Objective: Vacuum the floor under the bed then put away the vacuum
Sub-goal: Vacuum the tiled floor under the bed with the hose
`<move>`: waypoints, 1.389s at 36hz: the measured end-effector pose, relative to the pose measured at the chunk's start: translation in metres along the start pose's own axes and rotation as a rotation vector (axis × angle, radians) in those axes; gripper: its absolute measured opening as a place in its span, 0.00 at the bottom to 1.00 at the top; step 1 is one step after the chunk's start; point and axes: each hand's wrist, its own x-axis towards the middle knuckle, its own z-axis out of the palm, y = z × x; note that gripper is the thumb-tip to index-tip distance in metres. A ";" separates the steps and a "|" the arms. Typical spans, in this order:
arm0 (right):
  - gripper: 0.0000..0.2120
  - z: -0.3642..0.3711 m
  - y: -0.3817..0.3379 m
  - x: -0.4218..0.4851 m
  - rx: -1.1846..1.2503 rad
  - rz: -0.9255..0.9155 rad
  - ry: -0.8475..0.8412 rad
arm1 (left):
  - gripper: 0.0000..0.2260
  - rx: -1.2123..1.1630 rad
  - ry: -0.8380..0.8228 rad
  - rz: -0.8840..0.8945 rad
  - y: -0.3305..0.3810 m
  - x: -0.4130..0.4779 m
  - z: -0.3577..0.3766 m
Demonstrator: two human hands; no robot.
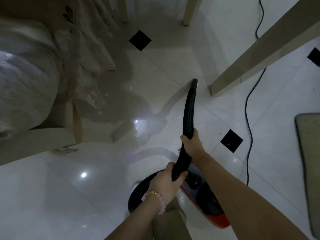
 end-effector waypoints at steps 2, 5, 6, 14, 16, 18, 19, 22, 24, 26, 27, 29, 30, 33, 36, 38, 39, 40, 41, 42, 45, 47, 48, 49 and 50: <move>0.15 0.003 -0.002 -0.003 -0.031 -0.011 -0.036 | 0.16 -0.012 0.008 0.003 -0.003 -0.002 -0.001; 0.15 0.005 -0.003 -0.008 -0.077 -0.045 -0.103 | 0.16 -0.022 0.001 0.013 -0.007 -0.006 -0.001; 0.15 0.005 -0.003 -0.010 -0.086 -0.054 -0.118 | 0.16 -0.033 -0.007 0.015 -0.009 -0.008 0.000; 0.13 0.003 0.011 -0.027 -0.062 -0.037 -0.127 | 0.14 -0.056 0.003 0.042 -0.018 -0.026 0.008; 0.13 0.000 0.016 -0.029 -0.023 -0.018 -0.090 | 0.15 -0.029 -0.007 0.035 -0.020 -0.029 0.011; 0.13 -0.003 0.022 -0.032 0.035 -0.005 -0.044 | 0.16 0.005 -0.017 0.033 -0.022 -0.029 0.012; 0.13 -0.005 0.024 -0.033 0.068 -0.002 -0.022 | 0.17 0.015 -0.022 0.036 -0.022 -0.030 0.013; 0.14 -0.010 0.027 -0.034 0.138 -0.003 0.025 | 0.19 0.030 -0.040 0.052 -0.020 -0.028 0.014; 0.17 -0.013 0.026 -0.032 0.137 -0.018 0.049 | 0.18 0.050 -0.047 0.060 -0.017 -0.025 0.014; 0.19 -0.015 0.023 -0.030 0.113 -0.053 0.055 | 0.19 0.047 -0.043 0.059 -0.014 -0.022 0.013; 0.19 -0.015 0.021 -0.029 0.102 -0.076 0.045 | 0.21 0.039 -0.039 0.055 -0.012 -0.021 0.013; 0.20 -0.013 0.015 -0.027 0.069 -0.140 0.016 | 0.25 0.019 -0.023 0.051 -0.008 -0.019 0.014; 0.21 -0.011 0.011 -0.027 0.044 -0.172 0.005 | 0.26 0.012 -0.010 0.049 -0.007 -0.018 0.015; 0.26 -0.007 0.003 -0.026 -0.003 -0.219 -0.006 | 0.25 -0.002 0.033 0.045 -0.004 -0.016 0.016; 0.24 -0.007 0.002 -0.026 -0.011 -0.216 -0.009 | 0.18 -0.003 0.040 0.046 -0.002 -0.016 0.015; 0.23 -0.008 0.005 -0.025 -0.016 -0.206 -0.016 | 0.16 0.010 0.035 0.048 -0.003 -0.018 0.015; 0.23 -0.008 0.008 -0.025 -0.012 -0.201 -0.021 | 0.16 0.016 0.030 0.049 -0.004 -0.019 0.014; 0.23 -0.009 0.010 -0.025 -0.006 -0.193 -0.024 | 0.16 0.020 0.027 0.049 -0.004 -0.021 0.014; 0.23 -0.009 0.014 -0.025 -0.003 -0.184 -0.021 | 0.16 0.021 0.025 0.049 -0.005 -0.022 0.015; 0.24 -0.009 0.016 -0.026 -0.001 -0.173 -0.013 | 0.17 0.025 0.022 0.048 -0.007 -0.024 0.015; 0.24 -0.009 0.023 -0.031 0.013 -0.166 0.016 | 0.19 0.038 0.010 0.044 -0.011 -0.027 0.016; 0.24 -0.010 0.022 -0.034 0.022 -0.189 0.018 | 0.22 0.035 0.007 0.035 -0.012 -0.028 0.017; 0.25 -0.010 0.021 -0.036 0.027 -0.205 0.012 | 0.24 0.033 0.010 0.032 -0.011 -0.029 0.017; 0.26 -0.009 0.019 -0.037 0.031 -0.222 0.006 | 0.28 0.034 0.013 0.029 -0.011 -0.028 0.017; 0.27 -0.010 0.018 -0.038 0.034 -0.238 0.001 | 0.30 0.036 0.014 0.028 -0.010 -0.028 0.018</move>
